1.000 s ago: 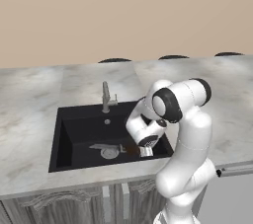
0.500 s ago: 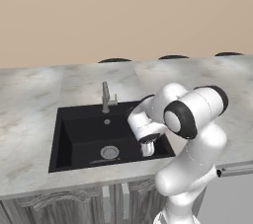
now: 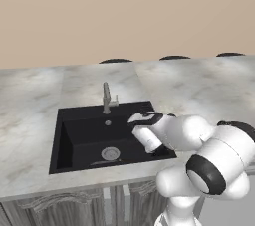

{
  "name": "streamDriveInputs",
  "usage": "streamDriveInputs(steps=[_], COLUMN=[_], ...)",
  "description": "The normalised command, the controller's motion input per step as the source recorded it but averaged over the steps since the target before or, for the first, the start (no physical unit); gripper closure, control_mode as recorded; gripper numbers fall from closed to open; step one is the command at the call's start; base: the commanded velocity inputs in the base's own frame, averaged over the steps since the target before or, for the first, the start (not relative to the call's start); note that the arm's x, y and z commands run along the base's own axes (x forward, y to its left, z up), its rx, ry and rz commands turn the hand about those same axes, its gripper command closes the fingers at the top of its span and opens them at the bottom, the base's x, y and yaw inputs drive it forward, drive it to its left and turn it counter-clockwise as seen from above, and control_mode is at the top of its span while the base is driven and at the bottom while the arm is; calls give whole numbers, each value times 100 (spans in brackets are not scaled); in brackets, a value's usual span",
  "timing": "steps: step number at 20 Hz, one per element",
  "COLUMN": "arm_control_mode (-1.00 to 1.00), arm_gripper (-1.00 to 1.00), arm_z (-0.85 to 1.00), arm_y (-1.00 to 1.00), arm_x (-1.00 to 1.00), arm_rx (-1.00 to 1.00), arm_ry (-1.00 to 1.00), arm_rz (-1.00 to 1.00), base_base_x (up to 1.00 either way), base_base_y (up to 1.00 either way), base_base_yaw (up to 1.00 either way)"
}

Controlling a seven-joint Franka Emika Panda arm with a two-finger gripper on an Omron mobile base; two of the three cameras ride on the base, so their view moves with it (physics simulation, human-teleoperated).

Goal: Move the cutting board and knife to the sink. Then move spray from the cabinet to the counter.

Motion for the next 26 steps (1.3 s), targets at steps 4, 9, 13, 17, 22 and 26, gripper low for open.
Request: streamDriveInputs(steps=[4,9,13,17,22,26], arm_control_mode=[-100,-100,-100,-100,-100,-100], arm_gripper=[-100,-100,-100,-100,-100,-100], arm_z=[100,100,100,100,100,61], arm_y=[1,0,-19,-28,-23,-2], arm_x=[-6,-29,-77,-90,-79,-32], arm_rx=[-3,-4,-3,-1,5,7], arm_ry=[0,0,13,20,20,1], arm_rz=[-5,-9,-17,-20,-24,-17], base_base_x=[0,0,0,0,0,0], base_base_y=[0,0,0,0,0,0], base_base_yaw=[0,0,0,0,0,0])
